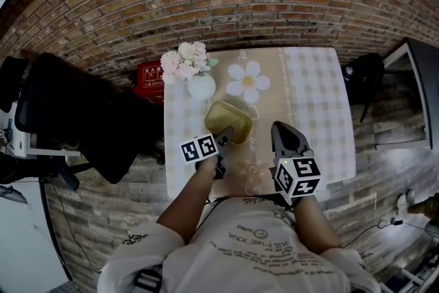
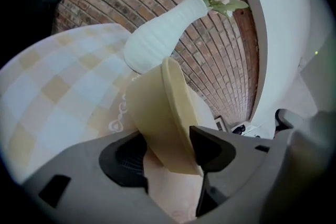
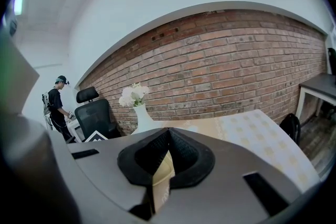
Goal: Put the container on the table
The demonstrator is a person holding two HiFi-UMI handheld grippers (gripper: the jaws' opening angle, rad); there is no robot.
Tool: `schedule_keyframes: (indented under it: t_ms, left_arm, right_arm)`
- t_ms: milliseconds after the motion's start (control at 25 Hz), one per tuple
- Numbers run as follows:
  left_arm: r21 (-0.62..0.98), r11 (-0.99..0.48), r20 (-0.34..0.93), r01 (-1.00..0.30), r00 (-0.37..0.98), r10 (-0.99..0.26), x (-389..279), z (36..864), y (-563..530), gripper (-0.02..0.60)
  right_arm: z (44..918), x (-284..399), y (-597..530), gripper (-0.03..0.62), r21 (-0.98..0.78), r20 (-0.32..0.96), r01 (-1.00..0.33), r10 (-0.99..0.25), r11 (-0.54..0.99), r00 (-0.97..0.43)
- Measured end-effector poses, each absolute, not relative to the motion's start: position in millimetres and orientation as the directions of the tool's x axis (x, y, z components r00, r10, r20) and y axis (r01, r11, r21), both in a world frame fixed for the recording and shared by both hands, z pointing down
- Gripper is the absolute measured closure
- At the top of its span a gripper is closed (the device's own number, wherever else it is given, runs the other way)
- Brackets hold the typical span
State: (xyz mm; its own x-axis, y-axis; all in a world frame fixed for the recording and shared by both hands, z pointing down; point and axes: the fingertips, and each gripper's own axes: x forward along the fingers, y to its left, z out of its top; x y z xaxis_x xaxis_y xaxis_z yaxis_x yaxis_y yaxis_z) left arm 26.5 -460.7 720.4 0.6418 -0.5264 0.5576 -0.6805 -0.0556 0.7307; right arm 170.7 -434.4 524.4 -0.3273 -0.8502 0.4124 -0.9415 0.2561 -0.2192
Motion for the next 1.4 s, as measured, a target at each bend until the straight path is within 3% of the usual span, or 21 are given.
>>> schedule_keyframes:
  t_ms: [240,400,760,960,1080,1200,1400]
  left_arm:
    - [0.556,-0.064,0.661,-0.829,0.487,-0.570,0,723,-460,0.318]
    - [0.573,-0.048,0.624,-0.818,0.474,-0.621,-7,712,-468,0.275]
    - [0.482,0.064,0.660,-0.874,0.314,-0.683,-49,704,-470,0.267]
    - [0.466,-0.011,0.622,-0.885,0.336,-0.707,-54,689,-466,0.276]
    - [0.389,-0.086,0.588,-0.917,0.319,-0.743,-56,671,-463,0.336]
    - [0.315,-0.115,0.562,-0.942,0.283,-0.777,-63,655,-459,0.571]
    - [0.299,-0.176,0.527,-0.938,0.316,-0.789,-67,637,-454,0.577]
  right_arm:
    - [523,166,-434,0.592,-0.216,0.413,-0.940,-0.848,0.264,-0.333]
    - [522,164,-433,0.591,-0.216,0.411,-0.939,-0.848,0.267,-0.336]
    - [518,153,-434,0.592,-0.217,0.399,-0.933,-0.846,0.289,-0.355]
    - [517,142,-433,0.591,-0.221,0.394,-0.925,-0.840,0.309,-0.374]
    - [515,133,-432,0.592,-0.224,0.388,-0.918,-0.834,0.326,-0.391]
    - [513,122,-432,0.592,-0.225,0.385,-0.911,-0.827,0.346,-0.409]
    - [511,101,-431,0.592,-0.224,0.379,-0.899,-0.816,0.377,-0.437]
